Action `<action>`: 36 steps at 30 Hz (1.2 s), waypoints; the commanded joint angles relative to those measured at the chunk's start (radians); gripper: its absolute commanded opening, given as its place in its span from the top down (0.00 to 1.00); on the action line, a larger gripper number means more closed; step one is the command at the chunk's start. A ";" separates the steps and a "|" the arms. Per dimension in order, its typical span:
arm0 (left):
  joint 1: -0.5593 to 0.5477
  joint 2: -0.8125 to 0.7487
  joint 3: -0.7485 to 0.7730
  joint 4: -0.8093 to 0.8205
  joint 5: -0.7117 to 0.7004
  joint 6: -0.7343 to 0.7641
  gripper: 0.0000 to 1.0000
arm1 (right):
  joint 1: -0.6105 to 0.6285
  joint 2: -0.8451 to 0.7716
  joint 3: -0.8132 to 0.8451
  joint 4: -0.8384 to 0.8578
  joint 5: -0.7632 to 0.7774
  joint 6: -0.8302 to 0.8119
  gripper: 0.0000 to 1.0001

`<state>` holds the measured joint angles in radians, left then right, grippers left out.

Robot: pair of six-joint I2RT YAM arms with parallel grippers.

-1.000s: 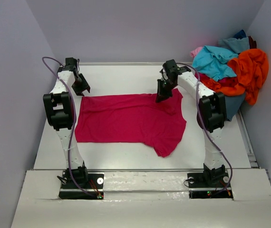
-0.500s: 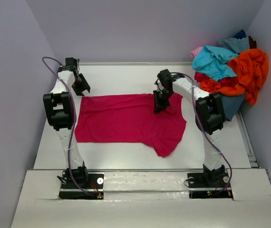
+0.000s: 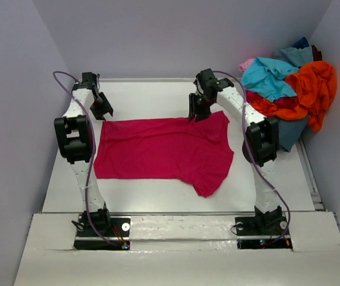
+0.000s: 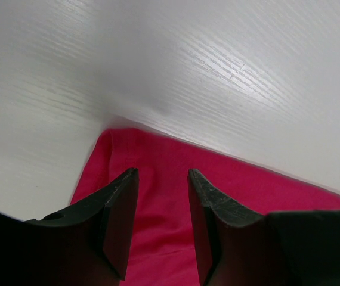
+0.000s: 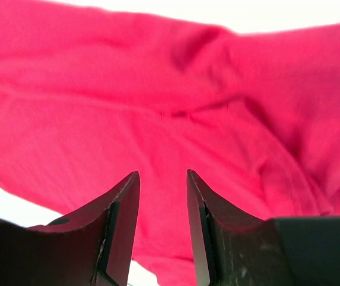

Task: Fold and stack the t-shirts
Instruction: Fold the tshirt

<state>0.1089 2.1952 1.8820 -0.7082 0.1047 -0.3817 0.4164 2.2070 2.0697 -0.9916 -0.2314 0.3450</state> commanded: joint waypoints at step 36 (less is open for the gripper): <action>0.005 -0.008 0.035 -0.023 0.001 0.015 0.50 | -0.099 0.129 0.038 0.027 0.006 0.025 0.58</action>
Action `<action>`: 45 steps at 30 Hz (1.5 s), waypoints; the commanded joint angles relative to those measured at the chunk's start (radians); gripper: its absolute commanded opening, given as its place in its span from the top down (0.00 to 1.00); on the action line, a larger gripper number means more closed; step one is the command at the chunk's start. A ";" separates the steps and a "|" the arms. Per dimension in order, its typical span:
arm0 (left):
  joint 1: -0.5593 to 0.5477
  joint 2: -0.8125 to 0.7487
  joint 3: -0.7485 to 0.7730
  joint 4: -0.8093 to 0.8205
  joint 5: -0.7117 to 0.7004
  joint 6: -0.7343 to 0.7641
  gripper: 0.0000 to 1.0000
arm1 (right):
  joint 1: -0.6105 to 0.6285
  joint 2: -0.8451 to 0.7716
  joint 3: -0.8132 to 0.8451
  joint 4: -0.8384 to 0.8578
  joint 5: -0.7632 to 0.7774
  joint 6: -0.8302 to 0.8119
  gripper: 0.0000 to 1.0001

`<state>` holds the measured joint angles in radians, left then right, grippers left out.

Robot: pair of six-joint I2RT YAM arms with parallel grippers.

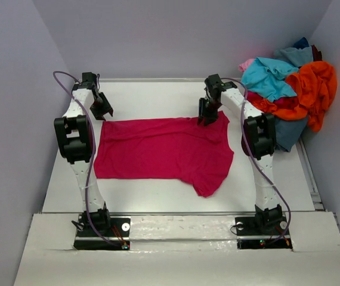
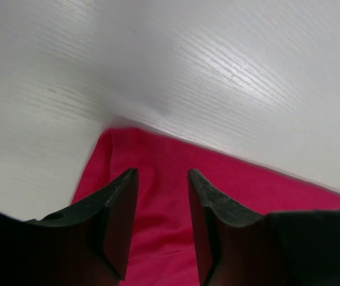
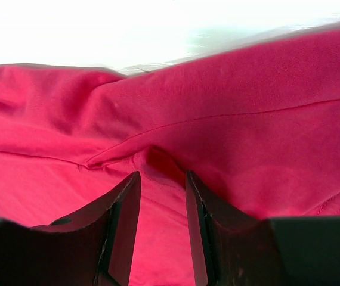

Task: Fold and stack the t-shirts
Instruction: Fold the tshirt

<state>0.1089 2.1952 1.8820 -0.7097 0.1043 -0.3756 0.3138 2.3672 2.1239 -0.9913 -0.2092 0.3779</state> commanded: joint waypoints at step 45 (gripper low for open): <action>0.005 -0.005 0.034 -0.020 0.003 0.010 0.50 | 0.004 -0.249 -0.203 0.011 -0.096 -0.043 0.93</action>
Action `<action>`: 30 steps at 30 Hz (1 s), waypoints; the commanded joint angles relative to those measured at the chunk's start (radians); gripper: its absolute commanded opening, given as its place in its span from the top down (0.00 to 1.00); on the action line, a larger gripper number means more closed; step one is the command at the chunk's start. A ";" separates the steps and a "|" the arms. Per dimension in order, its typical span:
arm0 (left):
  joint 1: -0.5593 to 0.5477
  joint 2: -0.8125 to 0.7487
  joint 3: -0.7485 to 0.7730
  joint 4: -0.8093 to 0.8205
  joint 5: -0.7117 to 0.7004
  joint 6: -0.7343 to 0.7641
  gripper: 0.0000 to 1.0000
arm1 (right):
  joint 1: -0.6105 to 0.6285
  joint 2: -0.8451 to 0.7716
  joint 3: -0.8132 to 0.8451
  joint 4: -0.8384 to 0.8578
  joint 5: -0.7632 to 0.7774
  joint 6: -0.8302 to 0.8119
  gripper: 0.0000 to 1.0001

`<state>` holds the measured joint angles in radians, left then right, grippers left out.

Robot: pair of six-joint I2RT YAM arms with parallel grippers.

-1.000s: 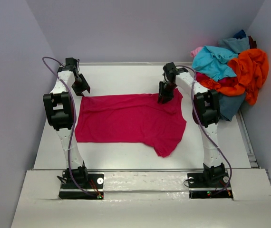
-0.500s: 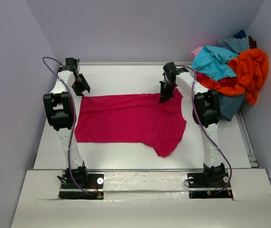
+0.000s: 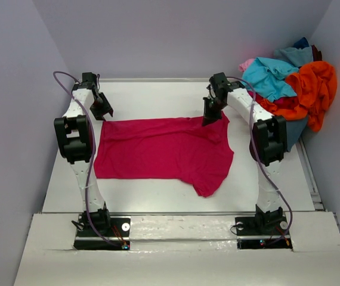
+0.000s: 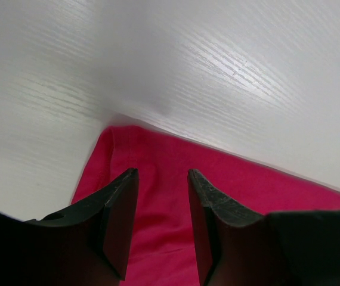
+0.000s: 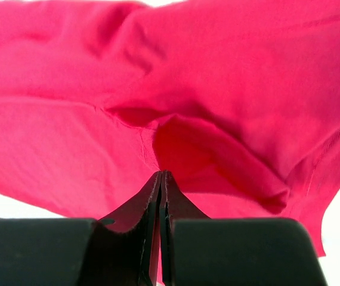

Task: Fold and stack the t-shirts
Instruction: Fold the tshirt

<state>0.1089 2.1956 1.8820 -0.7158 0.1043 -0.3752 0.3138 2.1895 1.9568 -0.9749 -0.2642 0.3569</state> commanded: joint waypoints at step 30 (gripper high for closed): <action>0.005 -0.007 0.042 -0.020 0.009 0.012 0.50 | 0.171 0.016 -0.164 -0.011 -0.158 -0.085 0.80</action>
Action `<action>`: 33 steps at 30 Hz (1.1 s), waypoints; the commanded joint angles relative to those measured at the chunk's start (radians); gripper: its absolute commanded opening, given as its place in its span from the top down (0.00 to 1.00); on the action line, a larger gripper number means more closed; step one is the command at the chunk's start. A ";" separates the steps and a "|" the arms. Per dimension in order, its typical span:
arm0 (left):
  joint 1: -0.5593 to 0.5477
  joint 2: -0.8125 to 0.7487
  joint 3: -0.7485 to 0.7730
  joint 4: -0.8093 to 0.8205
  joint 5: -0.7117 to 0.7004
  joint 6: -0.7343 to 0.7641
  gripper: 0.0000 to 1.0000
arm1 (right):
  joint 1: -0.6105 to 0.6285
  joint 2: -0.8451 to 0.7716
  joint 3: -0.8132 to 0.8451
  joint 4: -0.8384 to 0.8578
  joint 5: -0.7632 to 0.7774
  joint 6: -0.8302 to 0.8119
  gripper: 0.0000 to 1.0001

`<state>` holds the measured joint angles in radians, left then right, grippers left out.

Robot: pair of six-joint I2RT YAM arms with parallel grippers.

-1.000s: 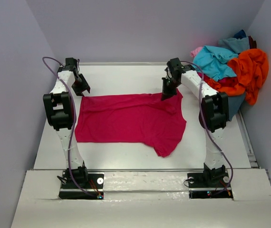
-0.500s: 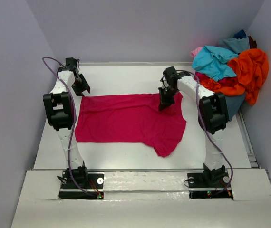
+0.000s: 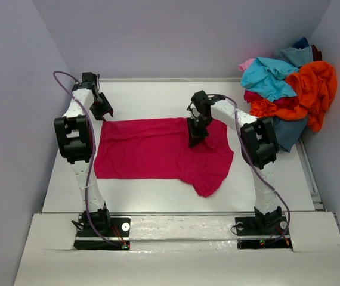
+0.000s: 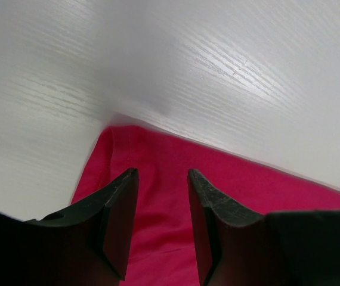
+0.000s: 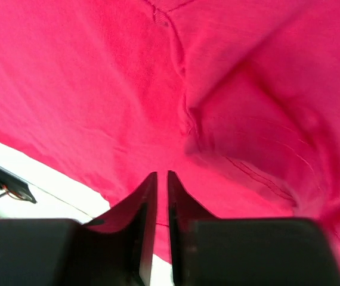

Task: Fold and stack the t-shirts
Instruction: Fold the tshirt

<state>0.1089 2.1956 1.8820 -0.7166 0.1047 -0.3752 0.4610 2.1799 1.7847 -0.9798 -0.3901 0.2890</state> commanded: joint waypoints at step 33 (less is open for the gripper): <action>0.005 -0.040 -0.006 -0.001 0.018 0.013 0.50 | -0.140 0.087 0.471 -0.026 0.280 0.199 0.63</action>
<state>0.1089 2.1956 1.8820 -0.7158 0.1143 -0.3744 0.3500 2.2108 2.1380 -0.9955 -0.1322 0.4393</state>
